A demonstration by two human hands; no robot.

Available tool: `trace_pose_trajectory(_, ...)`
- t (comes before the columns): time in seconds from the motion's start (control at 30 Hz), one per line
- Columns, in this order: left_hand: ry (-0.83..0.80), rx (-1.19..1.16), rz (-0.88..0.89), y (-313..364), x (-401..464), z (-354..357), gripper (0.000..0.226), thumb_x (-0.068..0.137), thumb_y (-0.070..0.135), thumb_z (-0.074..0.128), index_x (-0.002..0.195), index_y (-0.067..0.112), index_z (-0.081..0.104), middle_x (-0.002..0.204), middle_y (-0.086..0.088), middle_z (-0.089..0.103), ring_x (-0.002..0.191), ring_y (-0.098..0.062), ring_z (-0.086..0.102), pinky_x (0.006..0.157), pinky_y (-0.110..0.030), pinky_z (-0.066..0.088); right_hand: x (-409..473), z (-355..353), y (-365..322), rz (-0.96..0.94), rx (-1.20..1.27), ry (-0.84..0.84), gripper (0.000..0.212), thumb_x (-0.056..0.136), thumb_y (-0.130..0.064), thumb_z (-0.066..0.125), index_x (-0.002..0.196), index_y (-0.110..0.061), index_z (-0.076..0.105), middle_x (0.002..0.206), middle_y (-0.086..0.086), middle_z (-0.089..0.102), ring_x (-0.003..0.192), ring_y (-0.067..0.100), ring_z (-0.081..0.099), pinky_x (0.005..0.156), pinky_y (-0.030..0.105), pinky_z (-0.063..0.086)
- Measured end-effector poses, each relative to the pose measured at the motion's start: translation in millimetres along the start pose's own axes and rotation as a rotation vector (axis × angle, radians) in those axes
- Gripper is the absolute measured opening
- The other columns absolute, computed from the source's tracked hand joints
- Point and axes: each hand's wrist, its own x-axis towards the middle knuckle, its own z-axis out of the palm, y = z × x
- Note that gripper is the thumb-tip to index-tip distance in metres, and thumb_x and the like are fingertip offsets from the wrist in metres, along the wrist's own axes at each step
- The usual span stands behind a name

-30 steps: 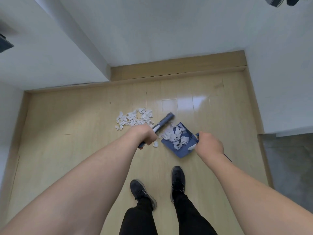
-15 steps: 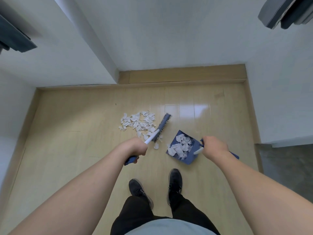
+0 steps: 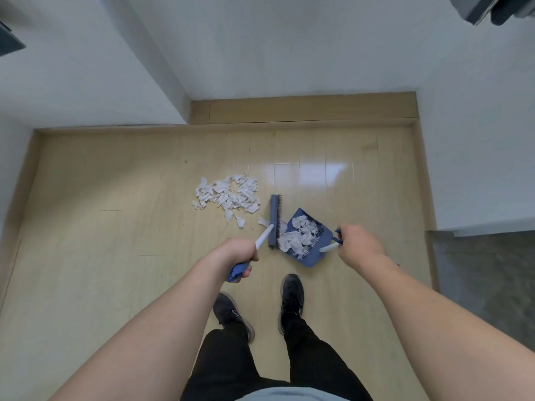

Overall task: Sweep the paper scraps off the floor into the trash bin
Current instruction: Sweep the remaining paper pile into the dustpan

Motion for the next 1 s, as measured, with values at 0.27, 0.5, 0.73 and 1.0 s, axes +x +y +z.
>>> trace_pose_trajectory(0.27,0.103,0.125,0.057,-9.0,-39.1,-39.7,0.022,0.091,0.012,0.051,0.111,0.002,0.049,0.065,-0.011,0.051,0.044,-0.019,0.045,0.048,-0.022,0.035,-10.1,7.8,-26.9,-0.008,0.115,-0.033,0.021,0.086,-0.007,0.048,0.102,-0.015,0.057,0.105,0.008,0.063,0.081,0.028,0.053,0.068,0.028,0.042)
trace_pose_trajectory(0.5,0.315,0.31,0.05,-27.5,-22.4,-61.1,0.021,0.086,0.01,0.047,0.102,-0.001,0.053,0.067,-0.014,0.058,0.051,-0.028,0.056,0.053,-0.027,0.042,6.4,14.9,-52.8,-0.024,0.131,-0.026,0.022,0.085,-0.008,0.049,0.104,-0.015,0.057,0.104,0.008,0.064,0.089,0.029,0.061,0.067,0.028,0.043)
trace_pose_trajectory(0.73,0.276,0.414,0.041,-25.2,14.8,-52.6,0.021,0.081,0.01,0.041,0.098,0.003,0.052,0.068,-0.013,0.062,0.052,-0.028,0.057,0.051,-0.026,0.043,32.4,20.4,-71.8,-0.036,0.086,0.051,0.023,0.085,-0.007,0.048,0.104,-0.015,0.057,0.102,0.009,0.063,0.08,0.028,0.053,0.066,0.029,0.041)
trace_pose_trajectory(1.0,0.17,0.331,0.038,-47.3,-25.1,-76.3,0.021,0.09,0.015,0.057,0.106,0.001,0.053,0.065,-0.012,0.057,0.047,-0.022,0.053,0.052,-0.025,0.039,18.6,13.1,-67.6,-0.028,0.085,-0.018,0.023,0.088,-0.012,0.05,0.11,-0.015,0.056,0.111,0.009,0.063,0.099,0.03,0.061,0.072,0.029,0.042)
